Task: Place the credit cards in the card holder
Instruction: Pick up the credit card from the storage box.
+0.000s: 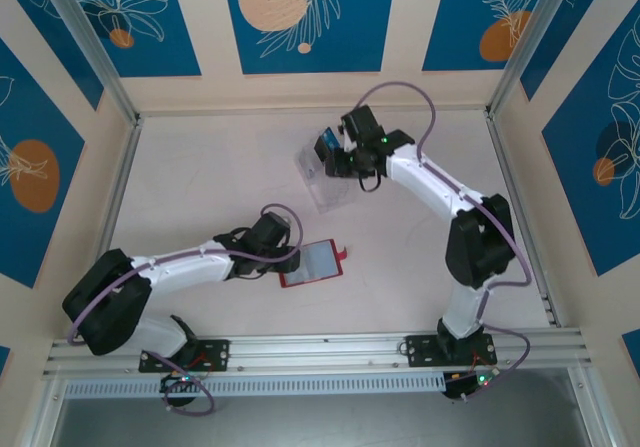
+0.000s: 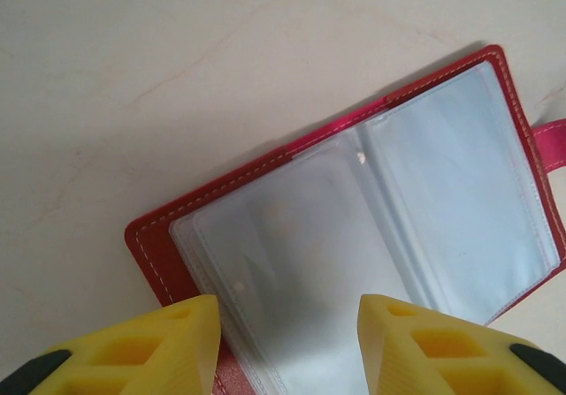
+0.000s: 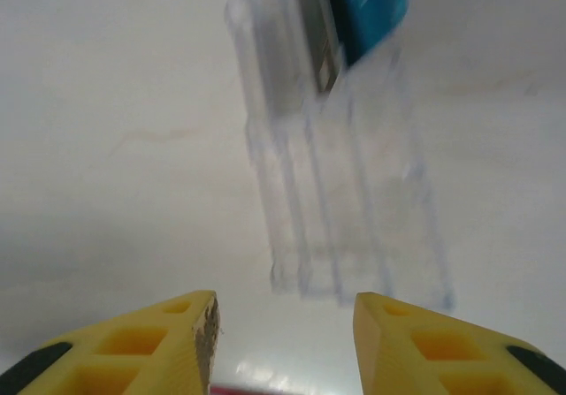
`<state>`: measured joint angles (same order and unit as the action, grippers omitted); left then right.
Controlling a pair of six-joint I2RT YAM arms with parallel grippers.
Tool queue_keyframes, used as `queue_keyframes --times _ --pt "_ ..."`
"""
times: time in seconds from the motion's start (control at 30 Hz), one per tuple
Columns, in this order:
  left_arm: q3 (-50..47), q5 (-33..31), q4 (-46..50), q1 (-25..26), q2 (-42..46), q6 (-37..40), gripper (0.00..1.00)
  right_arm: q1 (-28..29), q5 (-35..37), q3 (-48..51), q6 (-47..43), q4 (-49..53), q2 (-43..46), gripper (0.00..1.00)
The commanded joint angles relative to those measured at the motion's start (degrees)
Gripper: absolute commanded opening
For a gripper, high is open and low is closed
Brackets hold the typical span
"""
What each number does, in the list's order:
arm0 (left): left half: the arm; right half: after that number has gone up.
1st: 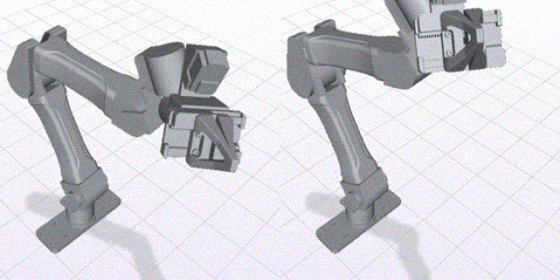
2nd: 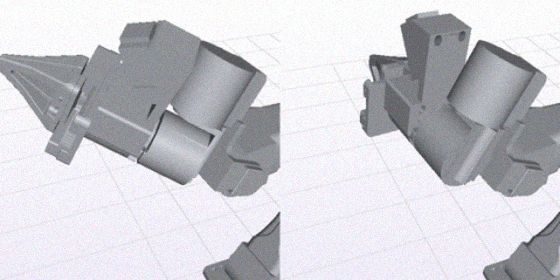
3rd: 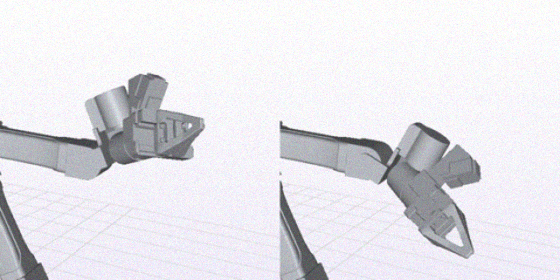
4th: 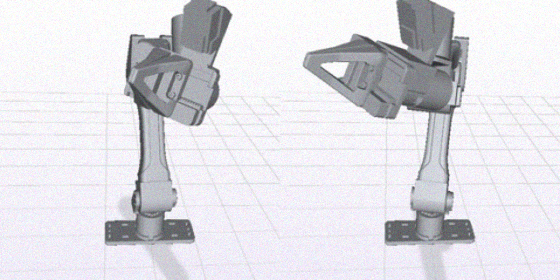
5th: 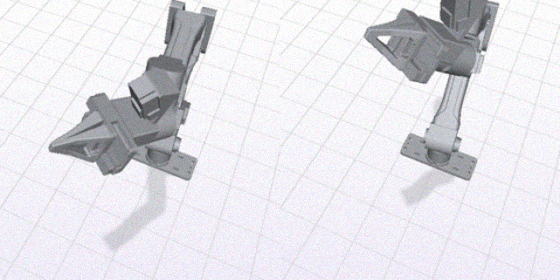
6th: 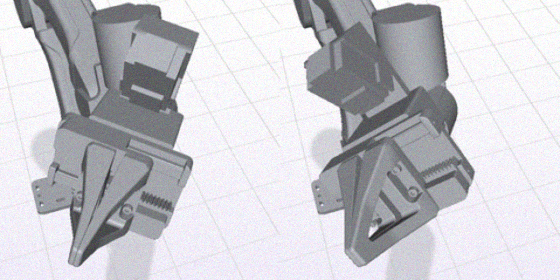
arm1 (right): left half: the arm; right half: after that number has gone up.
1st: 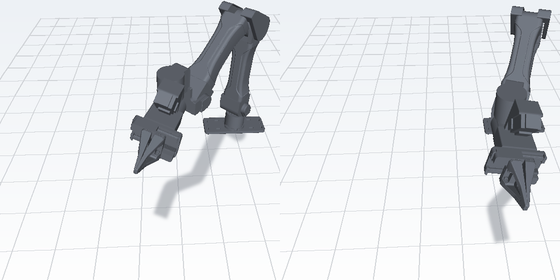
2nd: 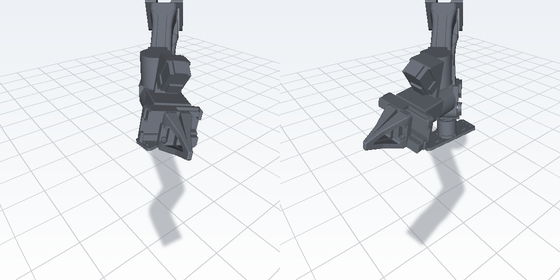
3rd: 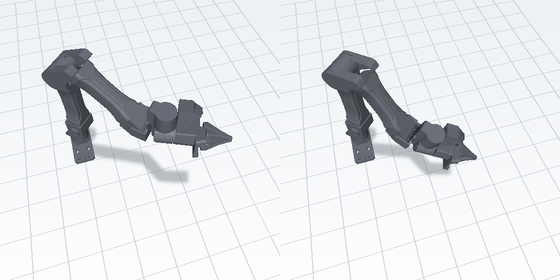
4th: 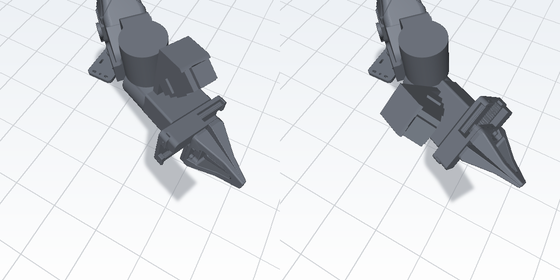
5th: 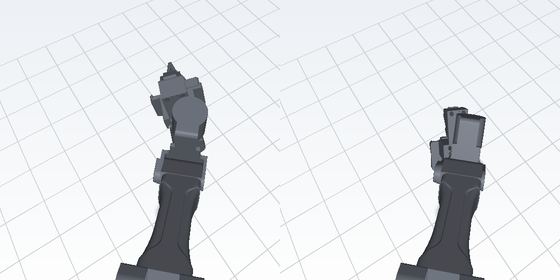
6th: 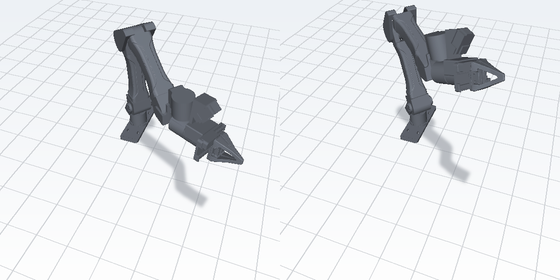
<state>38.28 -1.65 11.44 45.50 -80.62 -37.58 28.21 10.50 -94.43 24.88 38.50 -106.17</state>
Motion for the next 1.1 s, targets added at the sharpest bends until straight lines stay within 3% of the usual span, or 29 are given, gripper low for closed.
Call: queue_keyframes --times 0.0,0.33,0.73,1.07 --pt "-2.3 1.8 -1.8 -0.5 -0.9 -1.4 0.44 -2.2 2.9 -9.5 -4.2 5.3 -6.6 0.48" --pt "-4.8 3.1 -4.9 -0.6 -2.3 -2.2 0.44 -5.3 -0.2 -32.5 -8.7 10.7 -23.7 0.49" --pt "-6.4 3.5 -6.0 -0.5 -1.2 -3.6 0.43 -6.1 -5.3 -44.0 -11.0 12.6 -32.8 0.48" --pt "-6.4 3.3 -5.7 -0.5 -1.1 -3.7 0.43 -5.9 -6.8 -44.2 -11.3 12.6 -33.8 0.38"
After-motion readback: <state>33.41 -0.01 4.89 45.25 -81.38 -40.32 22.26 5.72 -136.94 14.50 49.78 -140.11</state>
